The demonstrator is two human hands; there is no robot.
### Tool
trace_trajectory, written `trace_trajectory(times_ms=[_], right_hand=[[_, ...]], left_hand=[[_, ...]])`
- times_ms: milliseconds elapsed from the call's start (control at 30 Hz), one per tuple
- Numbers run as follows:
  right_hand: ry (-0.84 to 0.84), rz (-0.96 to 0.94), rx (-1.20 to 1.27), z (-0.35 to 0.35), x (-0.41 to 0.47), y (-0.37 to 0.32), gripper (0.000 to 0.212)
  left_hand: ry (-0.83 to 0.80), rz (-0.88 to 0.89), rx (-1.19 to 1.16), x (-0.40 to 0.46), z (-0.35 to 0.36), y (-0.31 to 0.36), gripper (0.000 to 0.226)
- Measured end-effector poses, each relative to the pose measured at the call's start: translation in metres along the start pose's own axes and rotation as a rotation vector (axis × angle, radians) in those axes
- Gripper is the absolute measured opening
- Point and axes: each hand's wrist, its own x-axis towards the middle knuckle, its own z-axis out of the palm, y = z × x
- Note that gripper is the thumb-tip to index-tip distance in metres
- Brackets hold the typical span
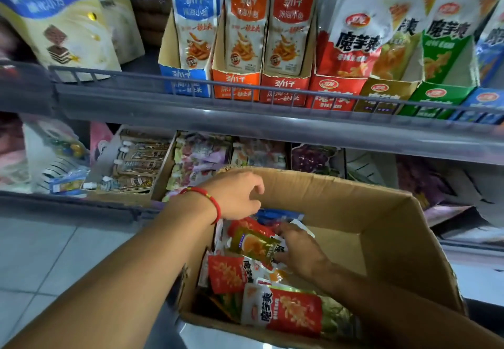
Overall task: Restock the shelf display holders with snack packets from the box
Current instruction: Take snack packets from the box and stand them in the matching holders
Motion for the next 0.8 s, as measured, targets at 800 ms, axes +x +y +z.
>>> trace_trajectory(times_ms=[800], right_hand=[[0.759,0.070,0.713,-0.233,-0.115,-0.013,0.014]], left_hand=[[0.226,0.078,-0.738,-0.010,-0.020,0.045,0.025]])
